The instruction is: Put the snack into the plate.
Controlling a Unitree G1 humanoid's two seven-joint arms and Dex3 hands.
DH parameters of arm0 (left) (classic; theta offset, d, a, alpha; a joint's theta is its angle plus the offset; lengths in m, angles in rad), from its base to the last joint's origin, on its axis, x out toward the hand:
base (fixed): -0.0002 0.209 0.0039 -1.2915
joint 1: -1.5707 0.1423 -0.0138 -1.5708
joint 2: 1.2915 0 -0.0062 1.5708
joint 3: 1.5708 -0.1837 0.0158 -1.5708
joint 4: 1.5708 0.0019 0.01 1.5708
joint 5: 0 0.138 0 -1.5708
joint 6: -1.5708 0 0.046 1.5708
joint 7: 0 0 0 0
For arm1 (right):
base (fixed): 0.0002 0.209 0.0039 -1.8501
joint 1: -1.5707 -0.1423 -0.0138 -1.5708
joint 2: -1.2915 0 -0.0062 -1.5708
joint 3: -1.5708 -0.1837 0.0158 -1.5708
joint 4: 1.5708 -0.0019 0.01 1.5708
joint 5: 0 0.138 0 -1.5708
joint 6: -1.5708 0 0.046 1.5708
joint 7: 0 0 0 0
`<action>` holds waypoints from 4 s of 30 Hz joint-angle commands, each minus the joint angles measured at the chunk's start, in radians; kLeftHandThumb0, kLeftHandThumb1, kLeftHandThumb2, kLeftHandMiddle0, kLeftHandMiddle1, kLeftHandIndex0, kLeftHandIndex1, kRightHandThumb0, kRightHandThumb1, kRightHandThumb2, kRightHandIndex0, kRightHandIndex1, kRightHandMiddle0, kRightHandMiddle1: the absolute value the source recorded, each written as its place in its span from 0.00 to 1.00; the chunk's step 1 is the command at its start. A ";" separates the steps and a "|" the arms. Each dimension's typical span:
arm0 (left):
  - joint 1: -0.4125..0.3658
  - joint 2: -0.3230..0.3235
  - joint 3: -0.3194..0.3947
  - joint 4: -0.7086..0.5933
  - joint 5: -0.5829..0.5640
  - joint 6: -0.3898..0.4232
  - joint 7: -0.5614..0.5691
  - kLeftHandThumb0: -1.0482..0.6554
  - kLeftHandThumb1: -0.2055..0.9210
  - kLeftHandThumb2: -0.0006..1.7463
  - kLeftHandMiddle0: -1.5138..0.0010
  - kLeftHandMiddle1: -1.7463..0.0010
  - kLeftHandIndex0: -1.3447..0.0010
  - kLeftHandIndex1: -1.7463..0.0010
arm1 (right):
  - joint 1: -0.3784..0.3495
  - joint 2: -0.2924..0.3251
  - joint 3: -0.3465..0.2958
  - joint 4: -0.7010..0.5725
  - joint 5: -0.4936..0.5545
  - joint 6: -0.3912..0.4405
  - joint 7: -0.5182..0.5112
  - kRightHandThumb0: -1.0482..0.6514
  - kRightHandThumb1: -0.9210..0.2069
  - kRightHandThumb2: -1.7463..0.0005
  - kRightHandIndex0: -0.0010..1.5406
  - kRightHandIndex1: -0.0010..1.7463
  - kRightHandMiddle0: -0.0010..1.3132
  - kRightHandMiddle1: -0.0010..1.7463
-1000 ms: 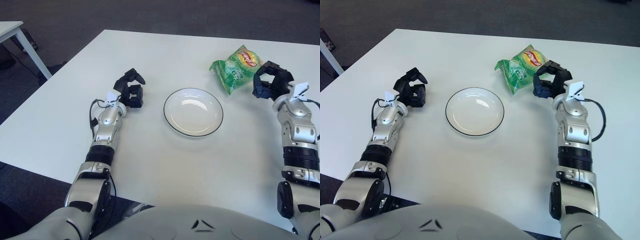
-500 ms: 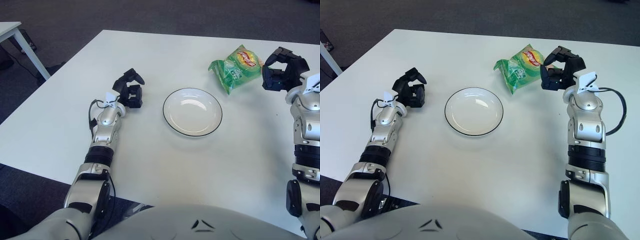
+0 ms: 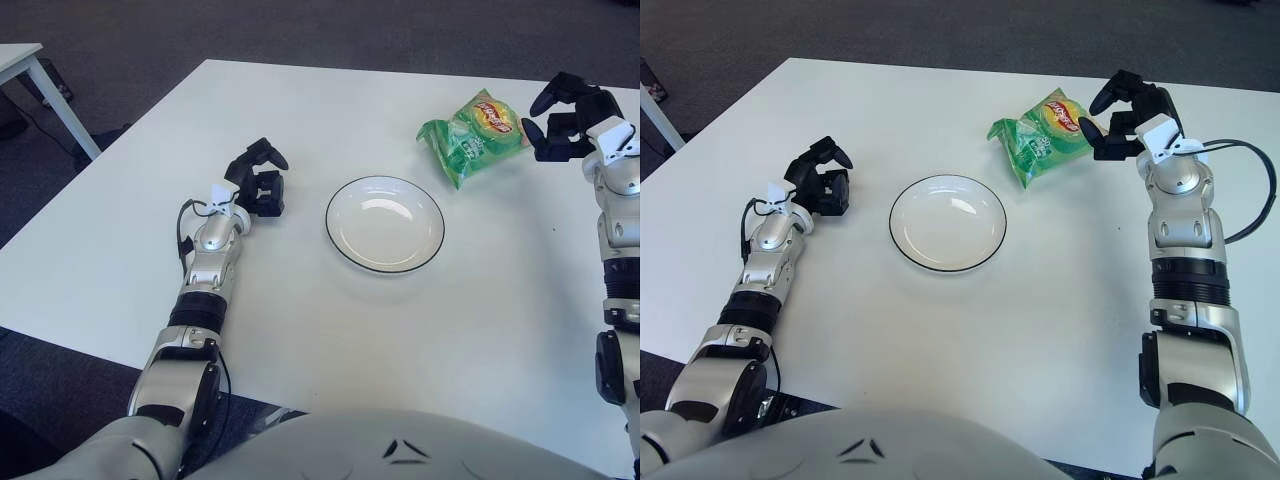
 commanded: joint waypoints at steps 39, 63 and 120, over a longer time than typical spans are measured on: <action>0.183 -0.099 -0.024 0.054 -0.005 0.022 0.023 0.33 0.44 0.77 0.20 0.00 0.53 0.00 | -0.538 -0.192 0.487 0.643 -0.625 -0.771 -0.193 0.00 0.00 0.85 0.00 0.07 0.00 0.14; 0.197 -0.091 -0.024 0.010 -0.010 0.071 0.017 0.33 0.45 0.77 0.20 0.00 0.53 0.00 | -0.691 -0.043 0.600 0.831 -0.605 -0.648 0.059 0.00 0.00 0.81 0.00 0.00 0.00 0.00; 0.221 -0.081 -0.008 -0.018 -0.039 0.058 -0.001 0.33 0.43 0.78 0.19 0.00 0.52 0.00 | -0.608 0.048 0.657 0.996 -0.595 -0.253 0.177 0.00 0.00 0.81 0.00 0.00 0.01 0.01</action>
